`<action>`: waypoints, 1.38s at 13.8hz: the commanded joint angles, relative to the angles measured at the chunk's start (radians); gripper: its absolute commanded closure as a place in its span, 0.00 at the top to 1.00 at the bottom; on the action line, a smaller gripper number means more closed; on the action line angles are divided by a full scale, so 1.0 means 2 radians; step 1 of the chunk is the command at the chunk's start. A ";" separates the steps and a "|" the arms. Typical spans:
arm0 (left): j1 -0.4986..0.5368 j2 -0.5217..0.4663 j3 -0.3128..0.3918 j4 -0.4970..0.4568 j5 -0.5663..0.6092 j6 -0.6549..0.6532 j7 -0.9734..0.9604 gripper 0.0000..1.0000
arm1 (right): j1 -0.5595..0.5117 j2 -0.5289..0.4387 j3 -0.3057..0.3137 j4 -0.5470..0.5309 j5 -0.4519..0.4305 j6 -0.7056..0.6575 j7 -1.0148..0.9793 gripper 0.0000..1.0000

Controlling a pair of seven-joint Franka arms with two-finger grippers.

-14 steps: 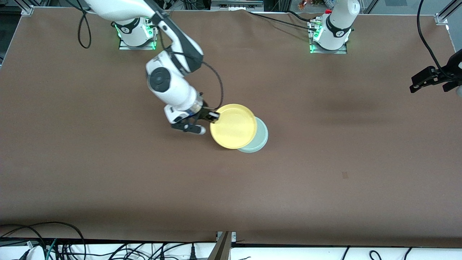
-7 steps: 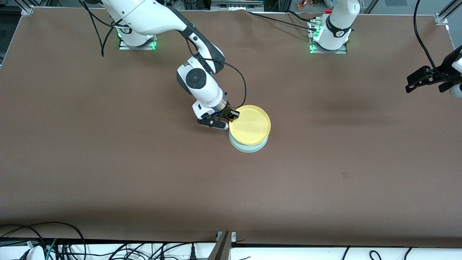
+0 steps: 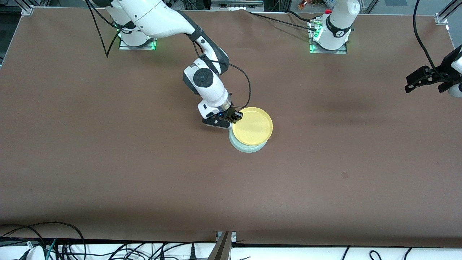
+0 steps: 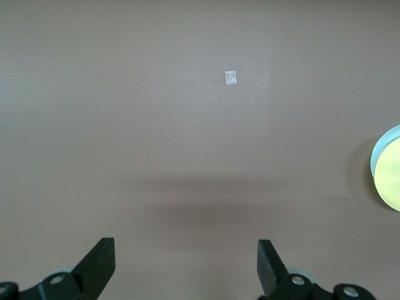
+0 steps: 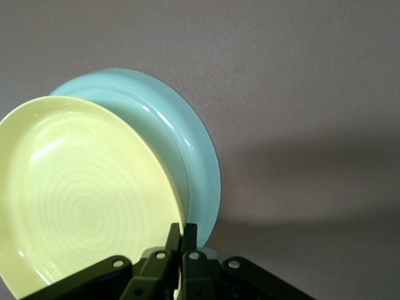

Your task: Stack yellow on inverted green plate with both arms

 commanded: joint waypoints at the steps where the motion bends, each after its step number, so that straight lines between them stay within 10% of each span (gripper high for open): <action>1: -0.001 -0.007 -0.005 0.000 -0.004 -0.009 0.005 1.00 | 0.001 0.005 -0.009 0.015 -0.009 -0.002 0.008 0.00; 5: 0.000 -0.006 -0.010 0.000 -0.004 -0.014 0.005 1.00 | 0.001 0.004 -0.015 0.017 -0.011 -0.005 0.005 0.00; 6: 0.000 -0.006 -0.010 0.003 -0.004 -0.015 0.005 1.00 | 0.001 0.004 -0.015 0.017 -0.011 -0.005 0.005 0.19; 7: 0.000 -0.006 -0.011 0.005 -0.004 -0.015 0.005 1.00 | 0.001 0.004 -0.015 0.017 -0.011 -0.005 0.008 0.81; 8: 0.000 -0.006 -0.011 0.005 -0.003 -0.015 0.005 1.00 | 0.003 0.003 -0.016 0.017 -0.010 -0.005 0.009 1.00; 19: -0.001 -0.006 -0.017 0.005 -0.003 -0.015 0.004 1.00 | -0.046 -0.163 -0.103 0.079 0.002 -0.324 -0.042 1.00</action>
